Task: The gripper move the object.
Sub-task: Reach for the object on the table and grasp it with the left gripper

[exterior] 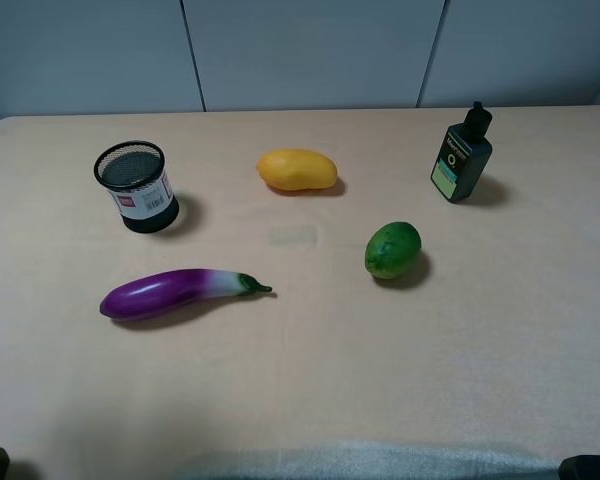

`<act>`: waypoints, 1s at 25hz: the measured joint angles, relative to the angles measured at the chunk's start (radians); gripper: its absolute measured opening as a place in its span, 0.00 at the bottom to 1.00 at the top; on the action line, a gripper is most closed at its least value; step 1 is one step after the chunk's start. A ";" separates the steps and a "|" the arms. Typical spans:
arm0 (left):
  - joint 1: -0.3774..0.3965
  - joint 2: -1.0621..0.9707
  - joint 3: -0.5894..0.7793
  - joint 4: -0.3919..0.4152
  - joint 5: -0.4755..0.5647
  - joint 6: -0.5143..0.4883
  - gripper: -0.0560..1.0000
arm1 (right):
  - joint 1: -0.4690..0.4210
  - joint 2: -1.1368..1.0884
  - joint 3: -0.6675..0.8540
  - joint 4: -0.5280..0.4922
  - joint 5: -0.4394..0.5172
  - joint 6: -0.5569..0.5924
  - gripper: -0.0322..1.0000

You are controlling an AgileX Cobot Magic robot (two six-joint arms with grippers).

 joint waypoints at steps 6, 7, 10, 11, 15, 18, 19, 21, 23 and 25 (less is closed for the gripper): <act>0.000 0.287 -0.152 -0.002 -0.008 0.074 0.75 | 0.000 0.000 0.000 0.000 0.000 0.000 0.70; 0.000 0.331 -0.181 -0.002 -0.007 0.088 0.75 | 0.000 0.000 0.000 0.000 0.000 0.000 0.70; 0.000 0.451 -0.257 -0.002 0.008 0.114 0.75 | 0.000 0.000 0.000 0.000 0.000 0.000 0.70; 0.000 0.491 -0.274 -0.002 0.012 0.117 0.75 | 0.000 0.000 0.000 0.000 0.000 0.000 0.70; 0.000 0.624 -0.333 -0.002 0.016 0.149 0.75 | 0.000 0.000 0.000 0.000 0.000 0.000 0.70; -0.003 0.727 -0.372 -0.002 0.016 0.190 0.75 | 0.000 0.000 0.000 -0.001 0.000 0.000 0.70; -0.008 0.756 -0.388 -0.001 0.016 0.193 0.75 | 0.000 0.000 0.000 -0.001 0.000 0.000 0.70; -0.042 0.827 -0.426 0.013 0.016 0.198 0.75 | 0.000 0.000 0.000 -0.001 0.000 0.000 0.70; -0.098 0.892 -0.469 0.059 0.022 0.199 0.75 | 0.000 0.000 0.000 -0.001 0.000 0.000 0.70; -0.173 0.968 -0.522 0.112 0.047 0.191 0.75 | 0.000 0.000 0.000 -0.001 0.000 0.000 0.70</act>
